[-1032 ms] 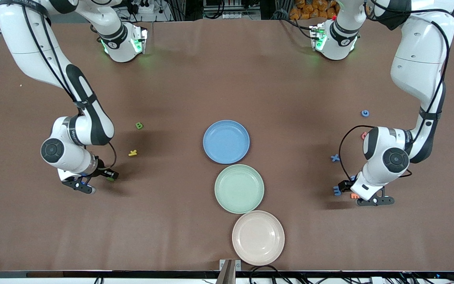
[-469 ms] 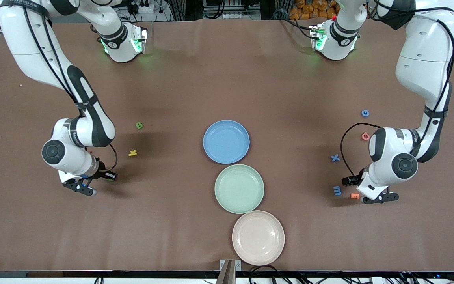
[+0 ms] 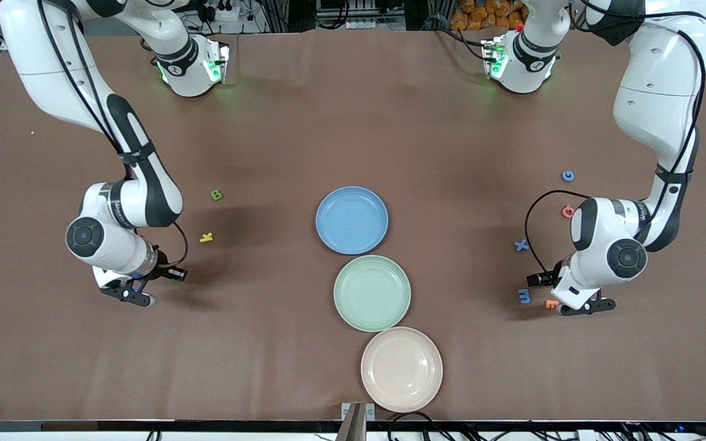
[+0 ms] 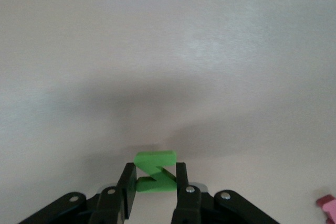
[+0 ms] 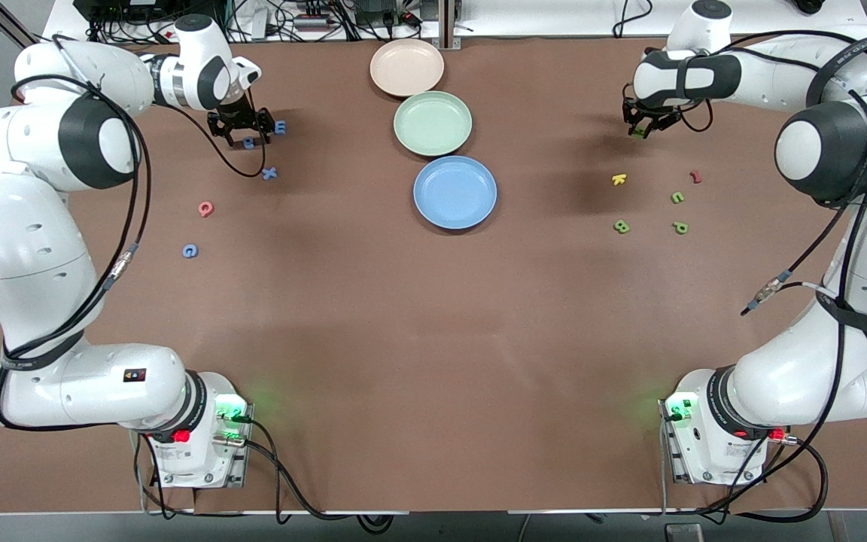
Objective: Sort letters by color into matching plates
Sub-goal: 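Grasp the green Z with the right gripper while the left gripper grasps the blue e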
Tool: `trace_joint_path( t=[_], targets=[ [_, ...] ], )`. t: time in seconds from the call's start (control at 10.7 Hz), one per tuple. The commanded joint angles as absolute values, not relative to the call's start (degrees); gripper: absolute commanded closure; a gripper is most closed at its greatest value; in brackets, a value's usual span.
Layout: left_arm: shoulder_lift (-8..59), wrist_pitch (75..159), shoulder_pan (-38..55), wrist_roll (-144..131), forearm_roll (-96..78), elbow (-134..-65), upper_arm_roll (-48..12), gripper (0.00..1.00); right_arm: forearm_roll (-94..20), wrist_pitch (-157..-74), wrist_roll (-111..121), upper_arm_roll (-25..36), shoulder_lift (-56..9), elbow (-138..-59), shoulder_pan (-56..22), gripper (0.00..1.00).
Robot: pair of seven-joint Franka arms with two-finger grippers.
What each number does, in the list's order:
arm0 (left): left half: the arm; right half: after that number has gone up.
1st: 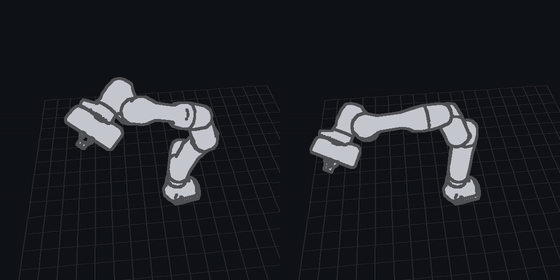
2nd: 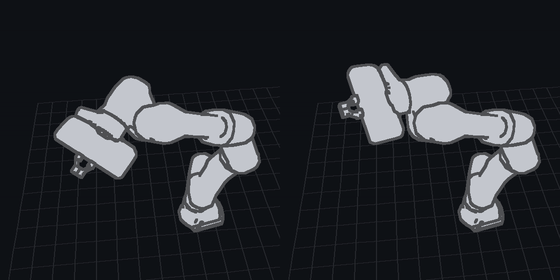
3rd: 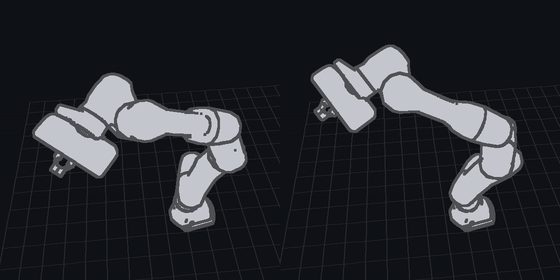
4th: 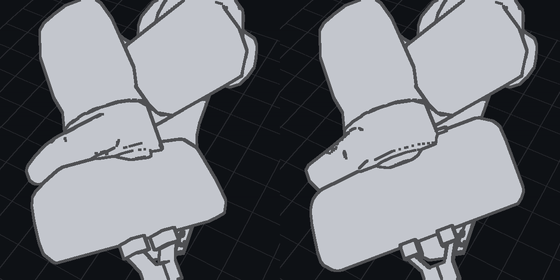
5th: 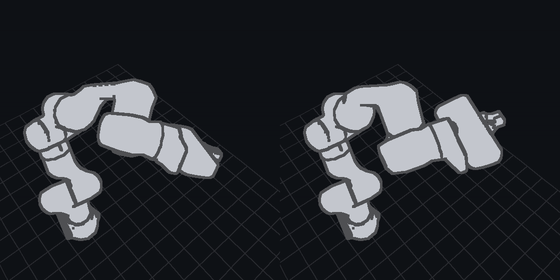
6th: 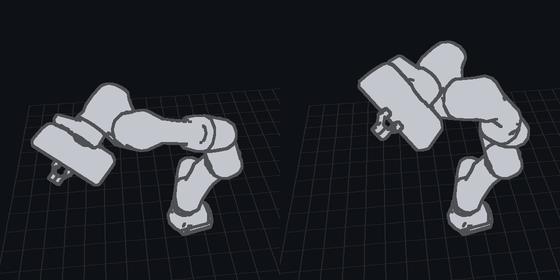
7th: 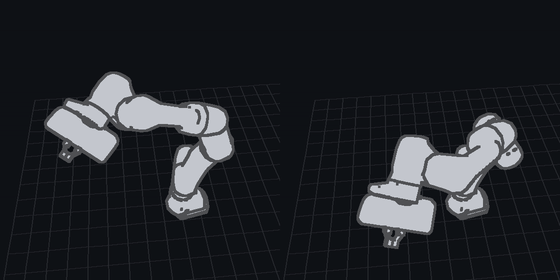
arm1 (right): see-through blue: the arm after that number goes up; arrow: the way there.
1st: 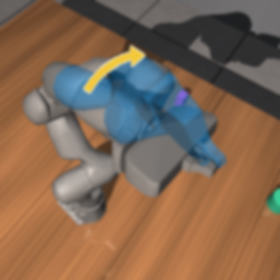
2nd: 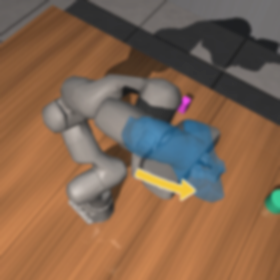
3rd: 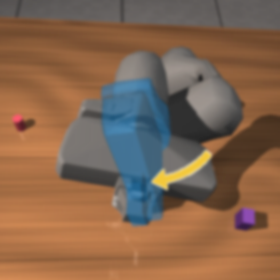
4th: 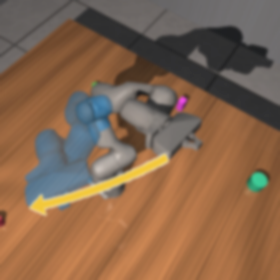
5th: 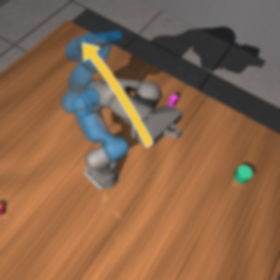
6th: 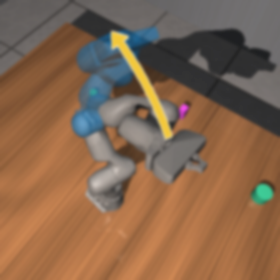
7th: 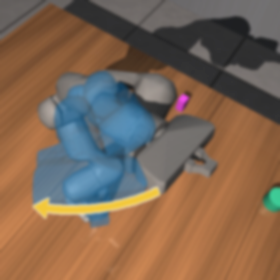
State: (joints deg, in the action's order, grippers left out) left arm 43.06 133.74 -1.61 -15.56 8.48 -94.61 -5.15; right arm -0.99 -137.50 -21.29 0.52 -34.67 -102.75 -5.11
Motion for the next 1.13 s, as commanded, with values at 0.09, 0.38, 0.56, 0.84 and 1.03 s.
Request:
trace_joint_path(
  t=[0.09, 0.38, 0.56, 0.84, 1.03],
  targets=[
    [42.89, 133.15, -3.25, -14.77, 3.01, -94.92, -5.45, 0.0, -1.14, -134.91, -27.93, -2.0, -29.63, -103.45, -9.05, 1.0],
    [42.71, 133.15, -3.16, -14.94, -1.23, -94.92, -5.36, 0.0, -1.14, -134.91, -34.25, -5.0, -28.65, -102.66, -11.33, 1.0],
    [42.63, 133.15, -3.16, -14.85, -0.71, -94.92, -5.27, 0.0, -1.14, -134.91, -40.05, -5.54, -29.0, -101.08, -14.57, 1.0],
    [42.8, 135.69, -2.29, -14.94, -0.35, -95.01, -5.1, 0.0, -1.14, -135.26, -46.3, -5.63, -30.23, -99.76, -19.67, 1.0],
    [42.8, 136.49, -2.28, -15.03, 0.61, -95.18, -4.92, 0.0, -1.23, -135.18, -50.95, -5.63, -32.42, -97.14, -22.66, 1.0]
  ],
)
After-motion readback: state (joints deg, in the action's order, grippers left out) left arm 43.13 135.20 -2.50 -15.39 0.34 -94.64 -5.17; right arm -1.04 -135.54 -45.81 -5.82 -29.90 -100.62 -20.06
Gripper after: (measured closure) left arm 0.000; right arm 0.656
